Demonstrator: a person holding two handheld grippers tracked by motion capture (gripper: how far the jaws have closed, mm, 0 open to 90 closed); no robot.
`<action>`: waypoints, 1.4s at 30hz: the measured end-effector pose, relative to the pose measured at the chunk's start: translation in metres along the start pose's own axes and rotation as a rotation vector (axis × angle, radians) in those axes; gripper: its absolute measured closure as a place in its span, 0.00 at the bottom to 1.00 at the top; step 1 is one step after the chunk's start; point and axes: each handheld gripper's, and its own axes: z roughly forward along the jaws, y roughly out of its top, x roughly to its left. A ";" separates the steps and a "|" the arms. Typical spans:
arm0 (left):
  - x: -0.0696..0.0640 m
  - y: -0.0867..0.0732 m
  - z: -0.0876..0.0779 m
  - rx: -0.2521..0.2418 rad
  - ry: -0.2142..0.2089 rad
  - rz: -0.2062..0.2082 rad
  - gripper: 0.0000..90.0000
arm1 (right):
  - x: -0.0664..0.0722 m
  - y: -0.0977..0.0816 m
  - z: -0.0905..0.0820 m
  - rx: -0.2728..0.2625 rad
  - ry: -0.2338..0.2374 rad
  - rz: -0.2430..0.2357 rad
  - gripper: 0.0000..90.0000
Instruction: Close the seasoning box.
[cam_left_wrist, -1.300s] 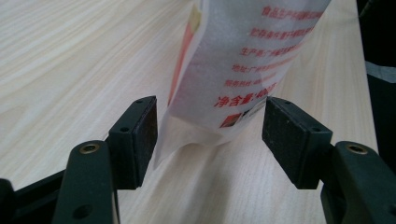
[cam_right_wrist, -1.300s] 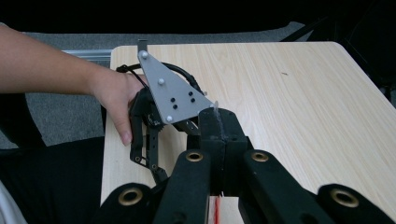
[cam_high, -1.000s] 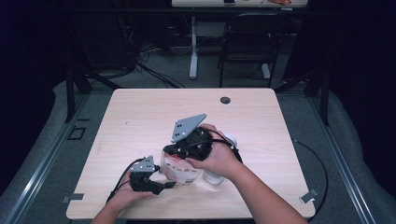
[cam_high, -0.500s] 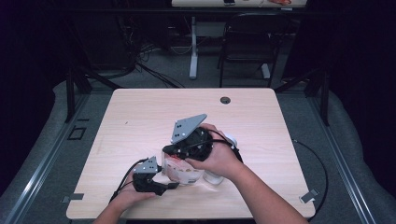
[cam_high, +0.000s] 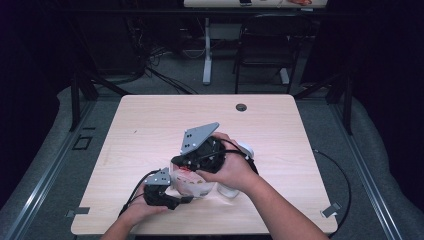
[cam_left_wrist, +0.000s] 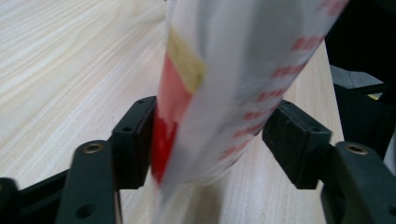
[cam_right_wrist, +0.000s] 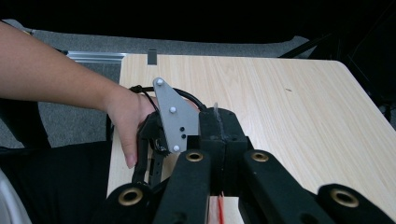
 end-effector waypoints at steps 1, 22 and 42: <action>0.000 0.000 0.000 0.006 0.000 0.000 0.47 | 0.000 -0.001 0.000 -0.001 -0.001 0.002 1.00; -0.005 0.004 -0.009 0.064 0.034 -0.016 0.60 | -0.002 -0.006 -0.004 -0.013 -0.003 0.018 1.00; -0.007 0.009 -0.022 0.088 0.047 -0.009 0.64 | -0.001 0.000 -0.008 -0.012 0.003 0.006 1.00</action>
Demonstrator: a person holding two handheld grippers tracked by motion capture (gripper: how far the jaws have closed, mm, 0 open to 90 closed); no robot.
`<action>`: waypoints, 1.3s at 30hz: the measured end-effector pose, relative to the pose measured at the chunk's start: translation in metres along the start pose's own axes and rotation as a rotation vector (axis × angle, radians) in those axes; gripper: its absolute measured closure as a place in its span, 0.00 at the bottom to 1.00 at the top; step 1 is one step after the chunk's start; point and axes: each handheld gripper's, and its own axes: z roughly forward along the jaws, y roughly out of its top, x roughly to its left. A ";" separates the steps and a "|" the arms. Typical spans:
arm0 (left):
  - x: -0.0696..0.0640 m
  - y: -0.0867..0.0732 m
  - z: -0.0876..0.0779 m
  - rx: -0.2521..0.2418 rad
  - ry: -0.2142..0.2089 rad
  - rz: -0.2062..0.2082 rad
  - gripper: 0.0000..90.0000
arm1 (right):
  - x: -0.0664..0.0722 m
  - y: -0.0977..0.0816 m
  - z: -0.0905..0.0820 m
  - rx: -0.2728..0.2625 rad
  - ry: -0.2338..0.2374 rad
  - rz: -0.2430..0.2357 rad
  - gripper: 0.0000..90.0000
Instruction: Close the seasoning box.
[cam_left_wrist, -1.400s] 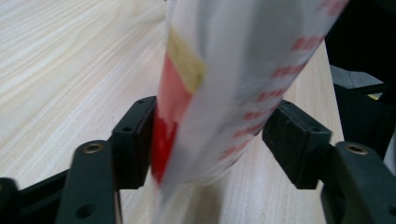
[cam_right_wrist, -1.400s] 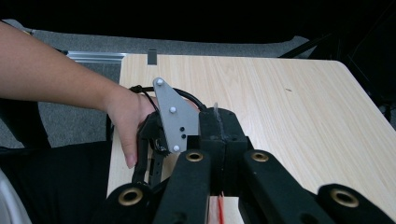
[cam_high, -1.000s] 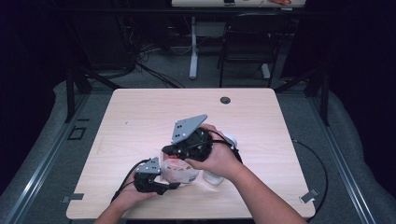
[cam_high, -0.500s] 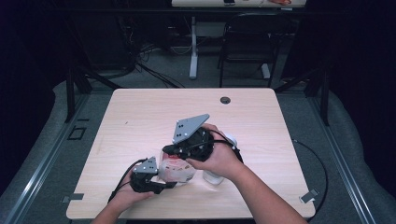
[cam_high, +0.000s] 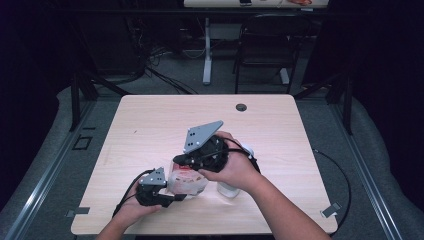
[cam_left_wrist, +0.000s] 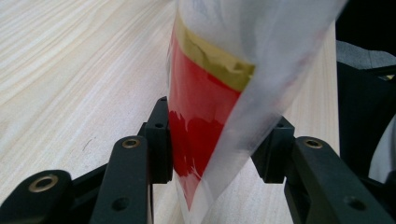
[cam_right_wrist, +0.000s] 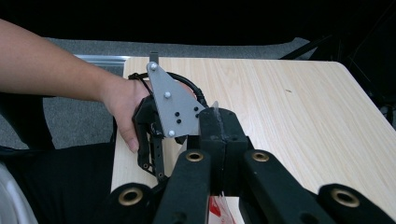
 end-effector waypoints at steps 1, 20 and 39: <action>0.000 0.000 0.000 0.003 0.002 0.001 0.64 | 0.000 0.000 0.000 -0.001 0.003 0.001 1.00; 0.000 0.003 -0.004 0.021 0.017 -0.003 0.65 | -0.005 -0.002 -0.002 -0.003 0.029 0.019 0.99; -0.001 0.014 -0.014 0.048 0.018 0.005 0.66 | -0.008 -0.004 -0.015 -0.012 -0.008 0.007 1.00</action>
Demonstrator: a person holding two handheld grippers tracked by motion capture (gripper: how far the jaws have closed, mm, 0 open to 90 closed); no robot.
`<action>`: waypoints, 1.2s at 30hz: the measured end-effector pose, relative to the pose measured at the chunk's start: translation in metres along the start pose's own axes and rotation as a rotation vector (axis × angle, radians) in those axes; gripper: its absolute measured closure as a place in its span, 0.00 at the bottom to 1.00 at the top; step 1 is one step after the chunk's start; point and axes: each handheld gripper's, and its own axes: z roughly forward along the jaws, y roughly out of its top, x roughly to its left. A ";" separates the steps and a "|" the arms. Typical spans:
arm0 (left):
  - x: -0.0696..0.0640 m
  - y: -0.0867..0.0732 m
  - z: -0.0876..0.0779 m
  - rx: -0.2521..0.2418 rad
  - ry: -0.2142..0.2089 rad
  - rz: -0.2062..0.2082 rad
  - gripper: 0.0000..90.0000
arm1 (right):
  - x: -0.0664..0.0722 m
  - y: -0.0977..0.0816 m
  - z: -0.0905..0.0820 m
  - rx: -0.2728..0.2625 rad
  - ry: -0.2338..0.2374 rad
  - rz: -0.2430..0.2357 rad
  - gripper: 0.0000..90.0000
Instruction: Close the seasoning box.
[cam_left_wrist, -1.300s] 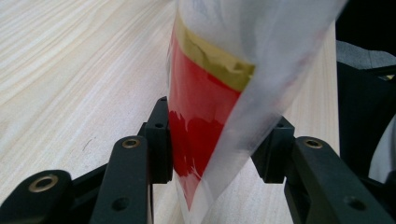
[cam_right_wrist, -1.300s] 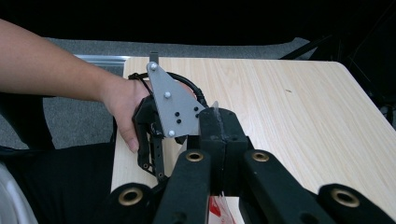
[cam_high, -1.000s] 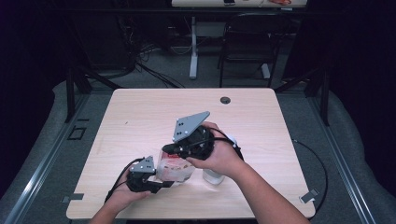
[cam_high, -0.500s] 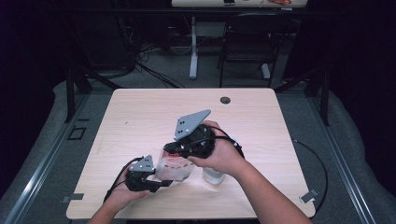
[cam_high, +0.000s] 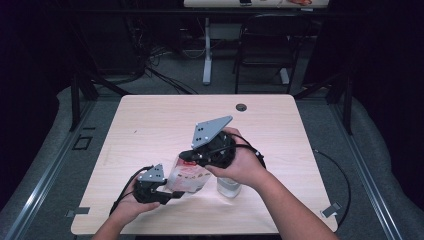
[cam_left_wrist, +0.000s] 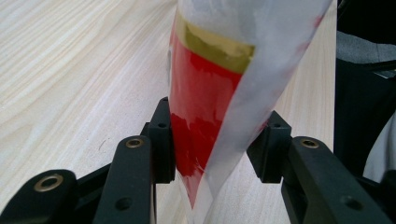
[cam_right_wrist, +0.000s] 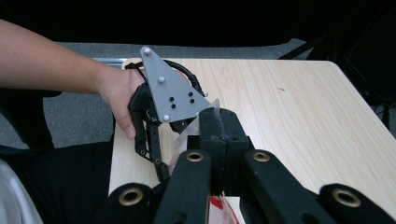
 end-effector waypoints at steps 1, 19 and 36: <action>0.000 0.000 -0.001 0.000 0.002 0.000 0.66 | 0.000 0.000 -0.001 -0.001 0.002 0.000 1.00; 0.001 0.012 -0.013 0.040 -0.001 0.007 0.66 | -0.002 -0.001 -0.011 -0.034 -0.017 0.015 1.00; 0.003 0.023 -0.016 0.107 -0.008 0.014 0.66 | -0.005 -0.011 -0.019 -0.051 -0.032 0.037 1.00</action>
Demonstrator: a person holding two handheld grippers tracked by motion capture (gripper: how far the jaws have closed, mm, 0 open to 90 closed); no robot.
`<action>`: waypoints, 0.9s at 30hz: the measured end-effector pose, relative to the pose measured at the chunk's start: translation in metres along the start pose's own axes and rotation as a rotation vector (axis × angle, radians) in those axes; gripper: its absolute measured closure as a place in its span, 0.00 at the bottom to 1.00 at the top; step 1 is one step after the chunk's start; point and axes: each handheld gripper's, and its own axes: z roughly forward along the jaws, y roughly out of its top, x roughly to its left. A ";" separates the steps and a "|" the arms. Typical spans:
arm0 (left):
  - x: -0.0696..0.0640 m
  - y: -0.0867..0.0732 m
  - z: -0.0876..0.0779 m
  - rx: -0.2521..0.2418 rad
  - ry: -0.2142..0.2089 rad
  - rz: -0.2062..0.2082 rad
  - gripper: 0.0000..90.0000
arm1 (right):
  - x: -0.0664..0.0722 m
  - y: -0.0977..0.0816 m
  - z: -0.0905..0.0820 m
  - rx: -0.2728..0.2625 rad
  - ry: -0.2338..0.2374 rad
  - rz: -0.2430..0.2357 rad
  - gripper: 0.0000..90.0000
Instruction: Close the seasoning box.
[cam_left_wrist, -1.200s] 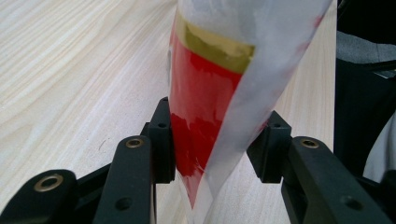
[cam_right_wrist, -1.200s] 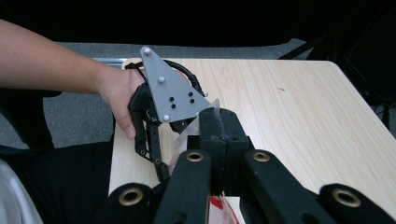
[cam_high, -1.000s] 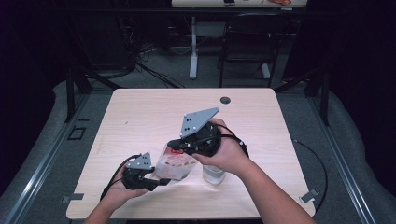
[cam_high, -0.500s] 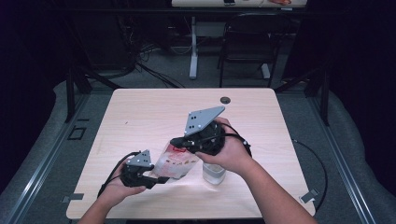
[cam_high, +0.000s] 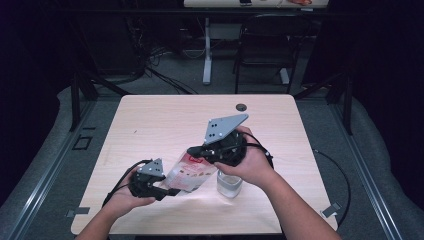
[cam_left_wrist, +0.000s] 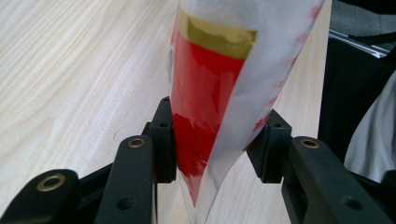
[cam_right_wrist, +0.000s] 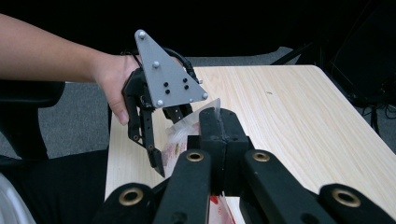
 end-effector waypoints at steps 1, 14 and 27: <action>0.000 0.001 -0.001 0.014 0.011 0.003 0.66 | 0.000 -0.001 0.000 0.001 -0.002 -0.001 1.00; 0.002 0.008 -0.005 0.068 0.020 0.024 0.66 | -0.002 -0.006 -0.004 -0.002 -0.008 0.011 1.00; 0.004 0.016 -0.011 0.119 0.021 0.043 0.66 | -0.005 -0.012 -0.009 -0.007 -0.018 0.017 1.00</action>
